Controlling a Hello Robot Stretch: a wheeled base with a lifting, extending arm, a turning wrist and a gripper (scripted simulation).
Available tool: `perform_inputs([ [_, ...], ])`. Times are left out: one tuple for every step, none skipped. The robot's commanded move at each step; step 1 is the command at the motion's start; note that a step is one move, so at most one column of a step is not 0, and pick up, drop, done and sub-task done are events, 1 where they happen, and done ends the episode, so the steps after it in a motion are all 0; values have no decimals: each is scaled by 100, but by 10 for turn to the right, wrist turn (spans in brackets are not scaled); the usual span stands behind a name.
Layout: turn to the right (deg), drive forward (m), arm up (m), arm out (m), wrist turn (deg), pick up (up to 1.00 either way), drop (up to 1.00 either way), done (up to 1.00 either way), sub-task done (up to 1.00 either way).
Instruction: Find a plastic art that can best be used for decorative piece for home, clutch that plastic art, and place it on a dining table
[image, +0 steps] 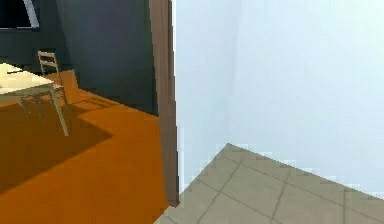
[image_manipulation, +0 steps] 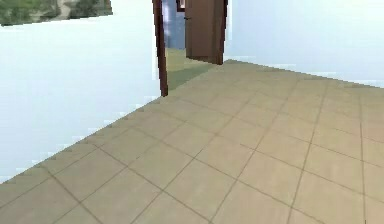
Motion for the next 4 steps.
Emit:
perform_inputs([
  [0,20,0,0,0,0,0,0,0],
  [-240,0,0,0,0,0,0,0,0],
  [0,40,0,0,0,0,0,0,0],
  [-210,0,0,0,0,0,0,0,0],
])
